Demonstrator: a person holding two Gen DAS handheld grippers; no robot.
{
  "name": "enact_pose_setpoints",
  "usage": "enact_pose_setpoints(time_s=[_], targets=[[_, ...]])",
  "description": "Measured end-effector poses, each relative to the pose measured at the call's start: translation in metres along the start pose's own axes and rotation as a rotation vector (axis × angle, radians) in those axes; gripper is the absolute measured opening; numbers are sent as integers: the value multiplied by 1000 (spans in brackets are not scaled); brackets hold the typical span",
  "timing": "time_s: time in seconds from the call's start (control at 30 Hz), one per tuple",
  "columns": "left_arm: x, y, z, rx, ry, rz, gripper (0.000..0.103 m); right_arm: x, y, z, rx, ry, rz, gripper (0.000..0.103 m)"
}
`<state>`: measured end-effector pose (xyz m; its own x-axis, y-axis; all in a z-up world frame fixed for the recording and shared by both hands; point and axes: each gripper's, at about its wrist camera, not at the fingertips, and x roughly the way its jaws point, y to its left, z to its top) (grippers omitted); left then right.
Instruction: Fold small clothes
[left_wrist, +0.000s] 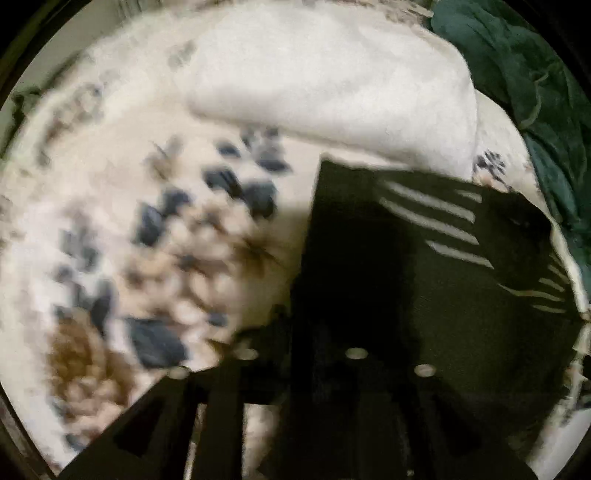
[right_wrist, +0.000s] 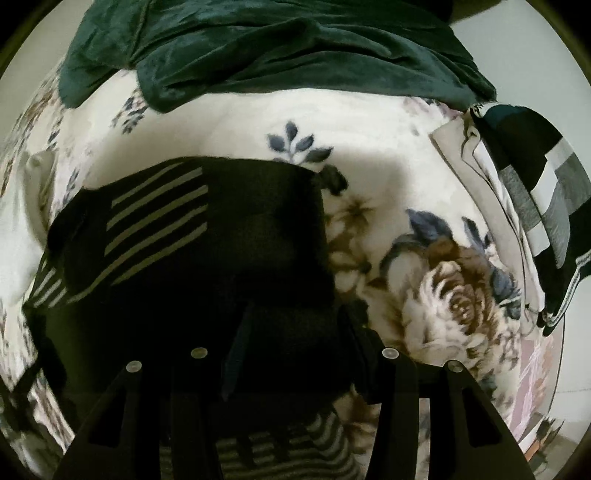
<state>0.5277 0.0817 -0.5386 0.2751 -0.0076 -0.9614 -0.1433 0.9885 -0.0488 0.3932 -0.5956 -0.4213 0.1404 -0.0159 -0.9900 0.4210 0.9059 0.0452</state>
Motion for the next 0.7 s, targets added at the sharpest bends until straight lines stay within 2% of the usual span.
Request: enact_pose_setpoints(time_s=[0.03,0.07,0.1,0.13,0.17,0.23,0.27,0.3,0.33,0.37,0.43,0.47,0.5,0.53,0.6,0.7], targets=[[-9,-10,-13,11,-24,12,49,-5,28,-9,-12,8,10,54],[-19,-14,-13,19,-45,21,86,-15,32,-9,-24,18,22,67],[-30,-20,-14,22,-60,32,103,-18,25,-12,-37,28,42,73],[-40,-26,-16,24,-75,42,103,-24,18,-15,-49,36,72,82],[-56,-37,-21,32,-96,47,103,-36,17,-25,-62,47,94,84],[-76,-53,-33,54,-114,44,103,-53,23,-49,-85,60,118,84],[-87,-61,-40,69,-123,44,103,-58,3,-43,-99,71,145,84],[-97,-80,-53,86,-127,44,103,-60,-6,-49,-109,80,165,84],[-105,-97,-68,103,-119,39,103,-50,15,-61,-122,91,183,84],[-113,-115,-88,119,-98,24,103,-47,7,-56,-138,101,197,84],[-120,-154,-134,138,-40,1,103,-51,-26,-40,-178,119,226,84],[-121,-178,-167,149,18,-15,103,-49,-41,-26,-192,131,239,84],[-118,-206,-205,159,96,-48,103,-59,-64,-30,-203,149,254,84],[-115,-221,-225,166,141,-68,103,-65,-81,-34,-208,163,264,84],[-105,-268,-289,201,267,-117,103,-72,-116,-32,-222,197,285,84],[-95,-326,-363,281,369,-142,103,-50,-115,-13,-248,220,300,84]])
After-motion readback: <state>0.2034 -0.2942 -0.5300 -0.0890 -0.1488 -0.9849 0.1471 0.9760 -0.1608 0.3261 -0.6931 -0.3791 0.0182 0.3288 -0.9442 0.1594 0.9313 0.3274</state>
